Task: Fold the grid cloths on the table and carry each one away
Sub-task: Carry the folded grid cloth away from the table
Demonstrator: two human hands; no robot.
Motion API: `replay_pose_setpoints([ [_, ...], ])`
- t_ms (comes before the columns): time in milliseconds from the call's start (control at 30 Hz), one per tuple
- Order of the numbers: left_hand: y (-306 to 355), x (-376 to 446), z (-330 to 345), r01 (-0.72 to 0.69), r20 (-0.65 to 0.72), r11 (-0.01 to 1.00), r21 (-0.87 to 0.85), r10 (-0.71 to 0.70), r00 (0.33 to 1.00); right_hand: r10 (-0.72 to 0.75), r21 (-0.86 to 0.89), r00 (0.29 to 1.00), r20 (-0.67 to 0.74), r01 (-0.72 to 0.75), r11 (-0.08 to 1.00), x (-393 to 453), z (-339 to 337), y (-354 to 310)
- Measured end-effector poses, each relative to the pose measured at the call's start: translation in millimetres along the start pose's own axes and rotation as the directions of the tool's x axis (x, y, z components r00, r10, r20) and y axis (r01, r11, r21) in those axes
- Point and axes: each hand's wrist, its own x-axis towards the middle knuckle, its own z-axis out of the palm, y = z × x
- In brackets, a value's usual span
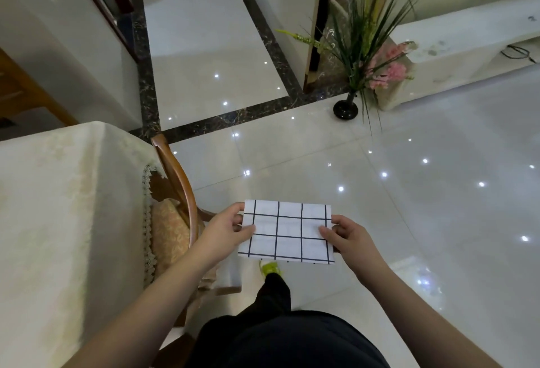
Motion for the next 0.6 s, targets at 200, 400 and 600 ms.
replay_pose_setpoints([
  [200,10.0,53.8,-31.9,0.001,-0.082,0.996,-0.087,-0.008,0.997,-0.009,-0.083,0.998,0.068,0.014,0.996,74.4,10.1,-47.1],
  [400,20.7,102.6,-68.9,0.016,-0.123,0.994,-0.108,-0.029,0.992,-0.02,-0.175,0.995,0.098,0.037,0.984,133.5,20.4,-94.7],
  [600,37.5,150.1,-89.4,0.021,-0.178,0.988,-0.15,-0.048,0.983,-0.028,-0.201,0.993,0.112,0.051,0.978,196.9,21.8,-130.4],
])
